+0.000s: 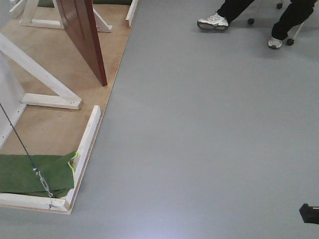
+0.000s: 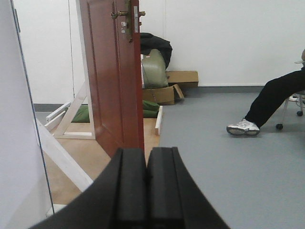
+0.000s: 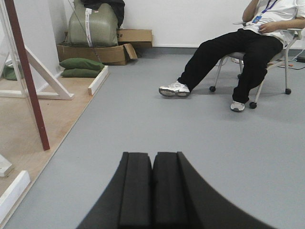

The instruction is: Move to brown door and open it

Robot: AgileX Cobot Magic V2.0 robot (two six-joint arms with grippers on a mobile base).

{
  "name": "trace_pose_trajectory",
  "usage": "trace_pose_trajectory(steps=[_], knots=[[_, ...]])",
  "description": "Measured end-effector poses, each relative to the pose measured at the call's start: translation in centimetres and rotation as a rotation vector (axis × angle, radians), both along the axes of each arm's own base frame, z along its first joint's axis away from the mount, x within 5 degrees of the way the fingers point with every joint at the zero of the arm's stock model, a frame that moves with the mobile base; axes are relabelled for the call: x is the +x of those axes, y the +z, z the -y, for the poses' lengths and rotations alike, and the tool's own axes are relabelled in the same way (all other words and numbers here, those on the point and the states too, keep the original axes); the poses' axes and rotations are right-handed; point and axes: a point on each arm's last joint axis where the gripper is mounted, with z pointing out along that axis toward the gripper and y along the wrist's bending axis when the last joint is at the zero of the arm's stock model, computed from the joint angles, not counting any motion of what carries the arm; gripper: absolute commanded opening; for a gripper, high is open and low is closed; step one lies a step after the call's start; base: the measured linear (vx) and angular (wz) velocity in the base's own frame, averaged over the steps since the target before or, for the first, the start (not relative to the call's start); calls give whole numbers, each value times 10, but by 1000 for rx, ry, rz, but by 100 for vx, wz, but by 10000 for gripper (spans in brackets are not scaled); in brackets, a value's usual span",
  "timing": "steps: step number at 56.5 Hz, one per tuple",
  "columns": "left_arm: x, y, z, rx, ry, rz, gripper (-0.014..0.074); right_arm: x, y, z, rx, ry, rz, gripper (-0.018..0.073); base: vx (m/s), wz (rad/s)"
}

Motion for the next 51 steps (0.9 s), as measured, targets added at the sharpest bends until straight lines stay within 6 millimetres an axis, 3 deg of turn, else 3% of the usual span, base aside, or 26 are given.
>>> trace_pose_trajectory(steps=[51], knots=[[0, 0, 0, 0, 0, 0, -6, 0, 0, 0, 0, 0, 0, 0, 38, -4]])
